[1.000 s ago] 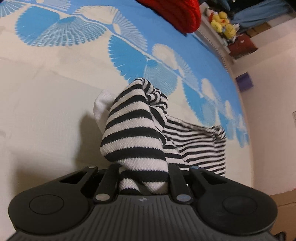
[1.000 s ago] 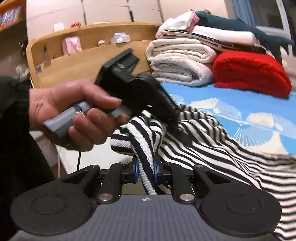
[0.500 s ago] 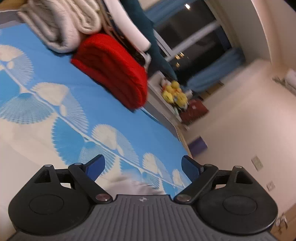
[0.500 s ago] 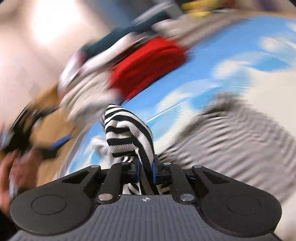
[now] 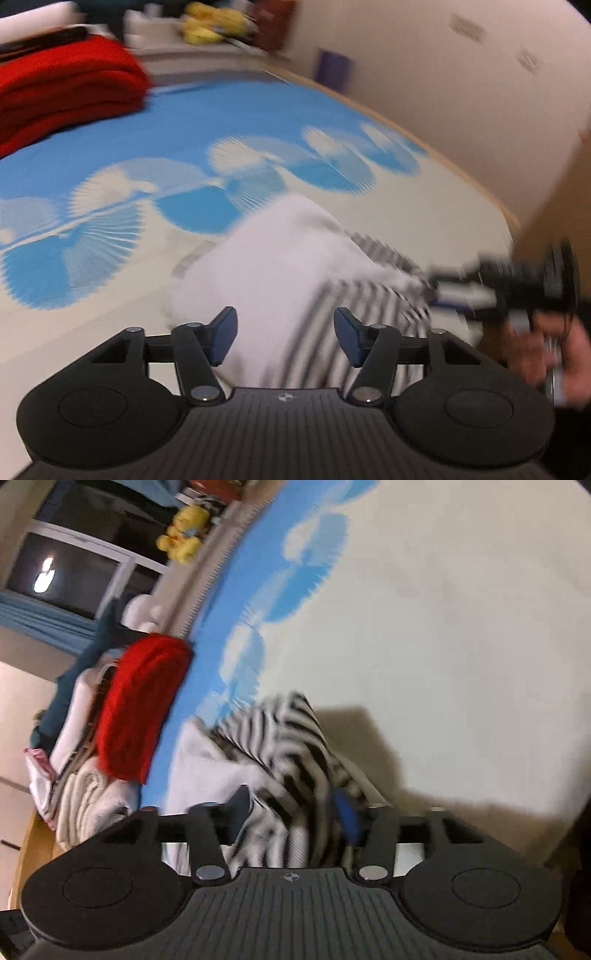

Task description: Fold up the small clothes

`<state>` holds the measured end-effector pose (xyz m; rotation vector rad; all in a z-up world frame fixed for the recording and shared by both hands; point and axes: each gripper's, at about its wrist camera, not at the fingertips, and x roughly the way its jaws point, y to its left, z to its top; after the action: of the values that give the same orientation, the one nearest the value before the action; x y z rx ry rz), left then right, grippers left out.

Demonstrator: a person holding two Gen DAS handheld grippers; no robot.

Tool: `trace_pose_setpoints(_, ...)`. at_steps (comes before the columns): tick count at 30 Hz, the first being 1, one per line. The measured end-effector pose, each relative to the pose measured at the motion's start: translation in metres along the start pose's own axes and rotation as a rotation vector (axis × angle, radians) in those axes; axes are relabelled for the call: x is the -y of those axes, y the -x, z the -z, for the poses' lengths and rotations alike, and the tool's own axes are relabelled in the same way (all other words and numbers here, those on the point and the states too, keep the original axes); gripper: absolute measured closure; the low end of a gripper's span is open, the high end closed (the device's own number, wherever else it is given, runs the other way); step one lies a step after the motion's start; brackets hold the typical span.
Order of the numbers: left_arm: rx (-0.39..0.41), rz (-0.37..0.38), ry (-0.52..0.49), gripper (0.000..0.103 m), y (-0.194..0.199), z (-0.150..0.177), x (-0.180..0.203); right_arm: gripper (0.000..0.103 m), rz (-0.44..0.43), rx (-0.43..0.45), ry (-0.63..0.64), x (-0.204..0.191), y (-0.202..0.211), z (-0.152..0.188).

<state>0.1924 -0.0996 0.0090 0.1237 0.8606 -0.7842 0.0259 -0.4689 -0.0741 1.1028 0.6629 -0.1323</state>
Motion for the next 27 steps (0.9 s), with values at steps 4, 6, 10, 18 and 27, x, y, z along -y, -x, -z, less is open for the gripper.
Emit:
trace_pose_setpoints(4, -0.103, 0.045, -0.03, 0.042, -0.032, 0.007, 0.015, 0.055, -0.029, -0.025, 0.105, -0.006, -0.011, -0.012)
trace_pose_setpoints(6, -0.111, 0.056, -0.028, 0.042, -0.035, 0.007, 0.015, 0.088, -0.041, -0.057, 0.122, -0.009, -0.02, -0.013)
trace_pose_setpoints(10, -0.1, 0.119, 0.008, 0.044, -0.033, -0.004, 0.01, 0.094, -0.045, 0.012, 0.184, -0.012, -0.004, -0.015)
trace_pose_setpoints(18, -0.322, 0.267, -0.215, 0.045, -0.068, 0.019, 0.053, 0.094, 0.244, -0.107, -0.043, 0.027, 0.001, -0.029)
trace_pose_setpoints(27, -0.338, 0.165, -0.33, 0.044, -0.092, 0.031, 0.063, 0.062, 0.2, 0.007, 0.305, -0.067, -0.004, -0.08)
